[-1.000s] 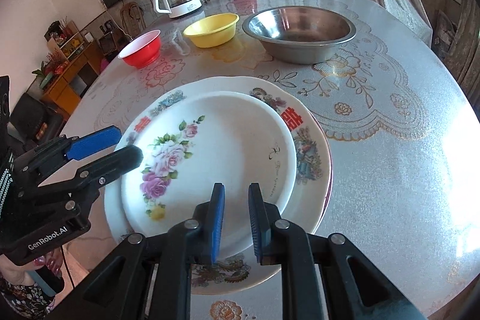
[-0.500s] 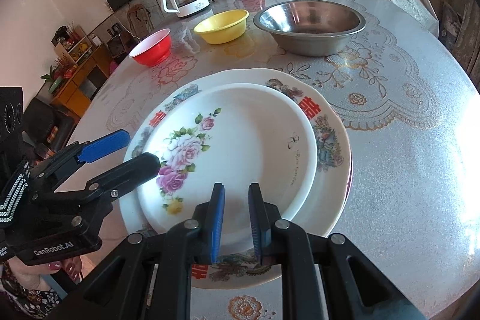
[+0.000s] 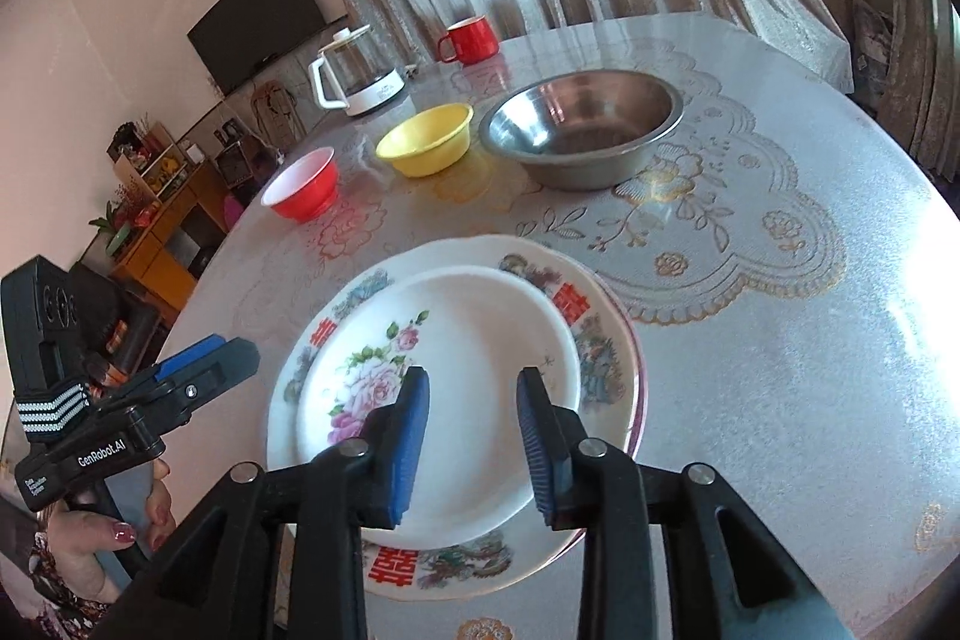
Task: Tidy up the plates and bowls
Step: 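Open both tools and withdraw from the plate stack, then move both tools to the steel basin rim and close the right tool on it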
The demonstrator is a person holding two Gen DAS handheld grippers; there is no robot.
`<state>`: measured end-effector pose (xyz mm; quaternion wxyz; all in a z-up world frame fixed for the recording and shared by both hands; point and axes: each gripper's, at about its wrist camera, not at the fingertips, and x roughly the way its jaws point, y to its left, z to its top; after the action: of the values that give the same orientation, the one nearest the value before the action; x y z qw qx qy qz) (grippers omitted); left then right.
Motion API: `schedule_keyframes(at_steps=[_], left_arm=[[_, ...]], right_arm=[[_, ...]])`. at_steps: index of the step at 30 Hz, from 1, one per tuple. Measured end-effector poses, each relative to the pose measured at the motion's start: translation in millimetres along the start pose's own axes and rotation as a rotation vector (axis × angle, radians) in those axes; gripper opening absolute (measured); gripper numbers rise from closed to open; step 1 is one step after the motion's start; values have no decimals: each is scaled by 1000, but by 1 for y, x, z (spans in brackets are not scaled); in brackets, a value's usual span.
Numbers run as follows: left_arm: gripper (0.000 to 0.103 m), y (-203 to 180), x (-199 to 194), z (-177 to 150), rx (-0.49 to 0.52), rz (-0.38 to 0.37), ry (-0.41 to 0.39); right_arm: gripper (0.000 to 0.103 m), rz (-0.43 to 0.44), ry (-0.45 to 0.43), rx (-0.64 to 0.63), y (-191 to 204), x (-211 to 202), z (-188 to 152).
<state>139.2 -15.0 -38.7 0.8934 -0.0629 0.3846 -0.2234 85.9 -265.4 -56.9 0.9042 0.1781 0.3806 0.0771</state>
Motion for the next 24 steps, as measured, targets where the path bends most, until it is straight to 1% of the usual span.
schedule_keyframes(at_steps=[4, 7, 12, 18, 24], left_arm=[[102, -2, 5, 14, 11, 9, 2], [102, -7, 10, 29, 32, 11, 7], [102, -14, 23, 58, 53, 12, 9], [102, -24, 55, 89, 59, -4, 46], [102, -30, 99, 113, 59, -11, 105]], right_arm=[[38, -48, -37, 39, -20, -6, 16], [39, -87, -53, 67, -36, -7, 27], [40, -107, -74, 119, -65, -3, 50], [40, -119, -93, 168, -96, 10, 78], [40, -119, -95, 199, -118, 33, 104]])
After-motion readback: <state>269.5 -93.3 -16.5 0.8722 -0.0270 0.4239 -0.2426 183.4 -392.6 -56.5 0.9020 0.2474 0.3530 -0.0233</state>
